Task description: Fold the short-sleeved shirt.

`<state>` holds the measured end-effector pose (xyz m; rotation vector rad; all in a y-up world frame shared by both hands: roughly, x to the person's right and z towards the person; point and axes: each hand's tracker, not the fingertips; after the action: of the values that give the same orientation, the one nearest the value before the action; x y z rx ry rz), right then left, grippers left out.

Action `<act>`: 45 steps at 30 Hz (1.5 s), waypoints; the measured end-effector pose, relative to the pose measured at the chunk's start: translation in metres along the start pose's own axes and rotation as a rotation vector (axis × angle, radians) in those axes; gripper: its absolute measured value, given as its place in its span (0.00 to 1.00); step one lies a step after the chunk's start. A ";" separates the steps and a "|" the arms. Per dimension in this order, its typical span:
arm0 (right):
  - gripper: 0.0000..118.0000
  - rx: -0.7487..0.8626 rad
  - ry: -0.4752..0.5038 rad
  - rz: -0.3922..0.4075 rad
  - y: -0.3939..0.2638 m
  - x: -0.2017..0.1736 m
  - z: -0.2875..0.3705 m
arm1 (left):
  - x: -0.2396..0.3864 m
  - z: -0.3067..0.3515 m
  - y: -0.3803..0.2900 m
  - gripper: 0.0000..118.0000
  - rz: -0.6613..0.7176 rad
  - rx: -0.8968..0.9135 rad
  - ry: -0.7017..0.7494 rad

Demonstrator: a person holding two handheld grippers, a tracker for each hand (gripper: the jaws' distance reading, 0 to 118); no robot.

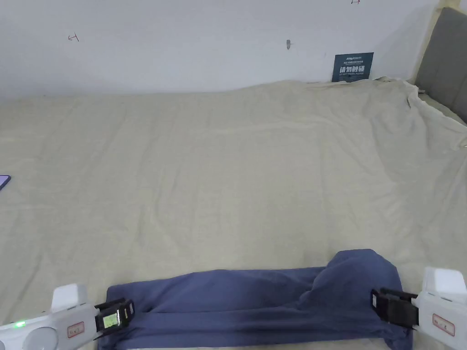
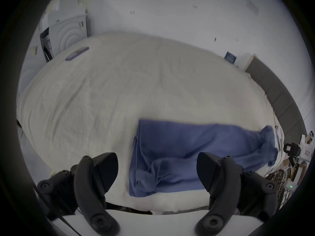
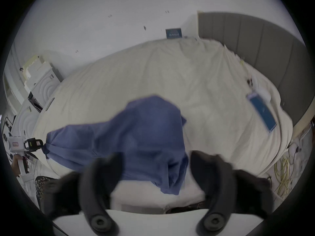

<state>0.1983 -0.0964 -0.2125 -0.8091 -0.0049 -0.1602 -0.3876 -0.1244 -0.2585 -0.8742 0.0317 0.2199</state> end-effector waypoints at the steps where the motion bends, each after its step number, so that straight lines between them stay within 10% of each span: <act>1: 0.84 0.057 0.018 -0.008 0.009 -0.004 0.010 | 0.003 0.009 0.006 0.84 0.010 0.034 0.002; 13: 0.80 0.475 -0.013 0.074 0.090 -0.068 0.085 | 0.065 0.097 0.082 0.76 -0.112 0.462 0.052; 17: 0.10 0.531 -0.058 0.123 0.091 -0.084 0.088 | 0.080 0.101 0.082 0.20 -0.115 0.562 0.080; 20: 0.00 0.563 -0.073 0.160 0.088 -0.094 0.090 | 0.081 0.104 0.081 0.00 -0.134 0.575 0.005; 38: 0.00 0.520 -0.083 0.195 0.083 -0.097 0.086 | -0.015 -0.004 0.052 0.01 0.090 -0.121 -0.229; 40: 0.00 0.512 -0.088 0.194 0.083 -0.093 0.084 | -0.030 -0.020 0.044 0.16 0.141 -0.181 -0.256; 43: 0.00 0.499 -0.101 0.193 0.081 -0.090 0.082 | -0.039 -0.029 0.029 0.72 0.176 -0.241 -0.242; 45: 0.00 0.489 -0.110 0.196 0.079 -0.089 0.081 | -0.039 -0.032 0.021 0.81 0.171 -0.251 -0.226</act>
<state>0.1266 0.0276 -0.2192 -0.3257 -0.0661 0.0716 -0.4281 -0.1427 -0.2902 -1.0930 -0.1351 0.4896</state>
